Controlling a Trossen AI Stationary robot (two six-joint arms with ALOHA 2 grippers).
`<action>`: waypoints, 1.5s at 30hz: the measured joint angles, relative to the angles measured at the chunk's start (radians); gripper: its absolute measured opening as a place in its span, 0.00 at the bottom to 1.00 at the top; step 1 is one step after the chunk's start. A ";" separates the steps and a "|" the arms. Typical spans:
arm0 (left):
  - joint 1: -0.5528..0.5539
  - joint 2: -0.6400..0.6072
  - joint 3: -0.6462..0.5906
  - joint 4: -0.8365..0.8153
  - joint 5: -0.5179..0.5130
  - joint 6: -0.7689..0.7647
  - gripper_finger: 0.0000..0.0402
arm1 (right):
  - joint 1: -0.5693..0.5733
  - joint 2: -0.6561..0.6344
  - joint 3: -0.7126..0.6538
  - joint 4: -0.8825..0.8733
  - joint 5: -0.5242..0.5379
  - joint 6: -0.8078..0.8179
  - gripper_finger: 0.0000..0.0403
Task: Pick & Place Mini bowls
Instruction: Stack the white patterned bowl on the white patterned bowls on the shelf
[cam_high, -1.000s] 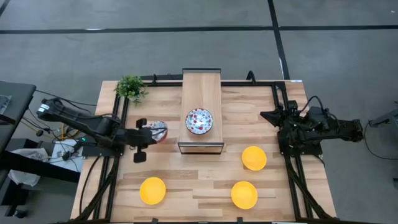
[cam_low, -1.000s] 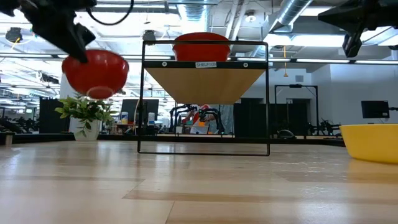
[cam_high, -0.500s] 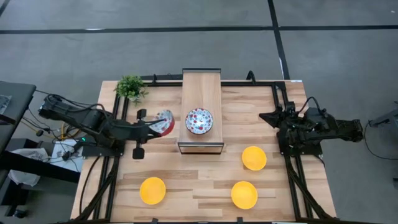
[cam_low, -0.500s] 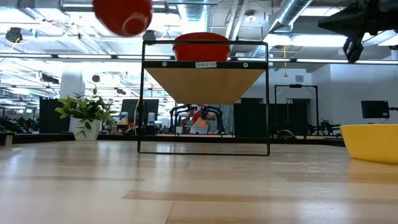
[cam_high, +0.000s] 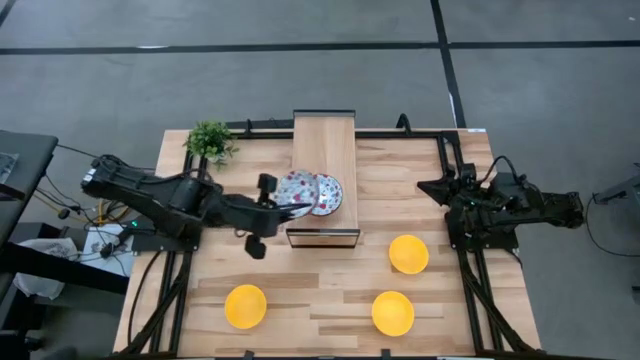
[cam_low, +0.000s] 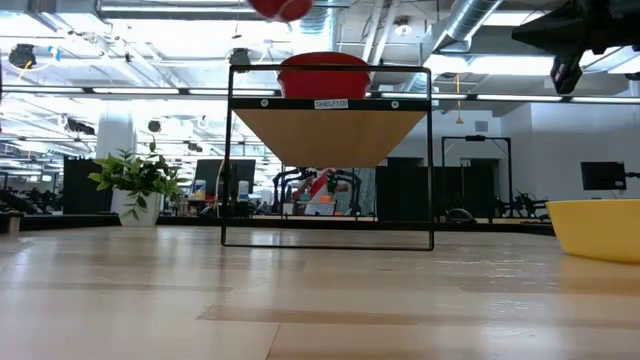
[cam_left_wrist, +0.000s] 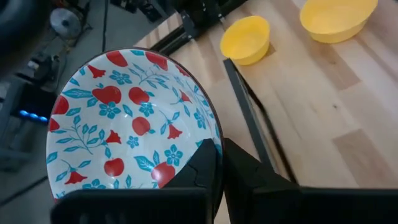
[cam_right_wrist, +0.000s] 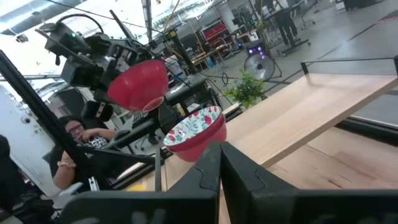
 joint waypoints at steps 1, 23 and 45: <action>0.009 0.019 0.021 -0.001 0.009 0.020 0.02 | 0.000 0.000 0.000 0.000 0.000 0.000 0.00; 0.232 0.298 0.341 -0.299 0.227 0.161 0.02 | 0.000 0.000 0.000 0.001 -0.002 0.001 0.00; 0.231 0.351 0.341 -0.296 0.275 0.091 0.02 | 0.000 0.000 0.000 -0.003 -0.001 0.000 0.00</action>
